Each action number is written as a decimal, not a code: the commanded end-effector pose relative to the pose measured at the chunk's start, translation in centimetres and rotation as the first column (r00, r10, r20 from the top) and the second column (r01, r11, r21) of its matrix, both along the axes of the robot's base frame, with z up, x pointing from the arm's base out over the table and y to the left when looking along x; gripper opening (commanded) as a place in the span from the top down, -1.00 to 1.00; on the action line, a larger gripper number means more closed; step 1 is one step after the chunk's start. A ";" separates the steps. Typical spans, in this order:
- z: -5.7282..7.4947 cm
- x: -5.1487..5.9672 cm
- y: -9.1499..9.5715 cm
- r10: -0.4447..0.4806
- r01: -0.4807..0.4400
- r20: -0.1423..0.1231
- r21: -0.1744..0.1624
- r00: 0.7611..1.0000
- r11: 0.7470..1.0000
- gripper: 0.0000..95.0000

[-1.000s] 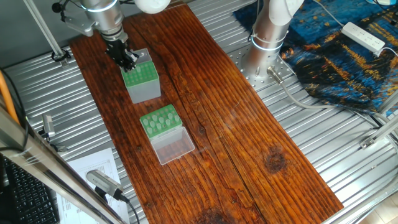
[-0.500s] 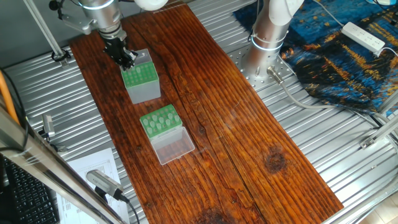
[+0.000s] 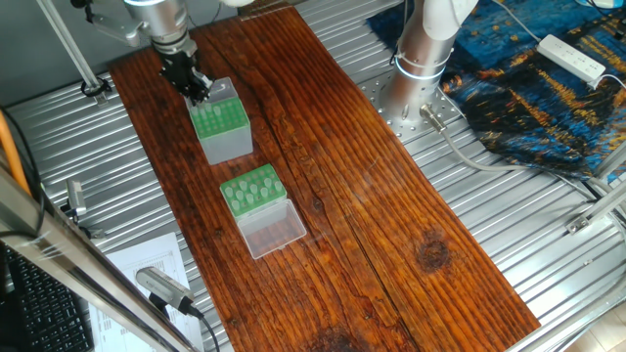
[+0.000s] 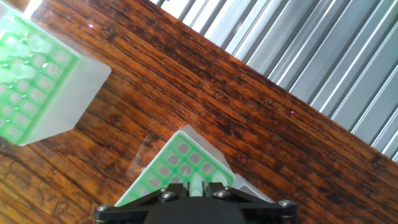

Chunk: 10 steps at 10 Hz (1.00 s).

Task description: Transfer all large pipette tips from one holder to another

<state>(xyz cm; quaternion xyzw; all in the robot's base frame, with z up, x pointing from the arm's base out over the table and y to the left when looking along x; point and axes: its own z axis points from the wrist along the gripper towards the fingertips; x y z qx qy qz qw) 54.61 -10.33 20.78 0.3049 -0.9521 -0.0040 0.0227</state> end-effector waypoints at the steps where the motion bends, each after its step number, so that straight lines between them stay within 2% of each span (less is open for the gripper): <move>1: 1.7 0.0 0.1 0.017 -0.017 0.003 0.001 1.000 1.000 1.00; 3: 3.6 0.3 0.1 0.043 -0.043 0.003 -0.004 0.999 0.999 1.00; 6: 5.7 0.7 0.7 0.062 -0.062 0.004 -0.014 0.998 0.998 1.00; 10: 8.8 0.8 2.7 0.082 -0.082 0.005 -0.057 0.997 0.995 1.00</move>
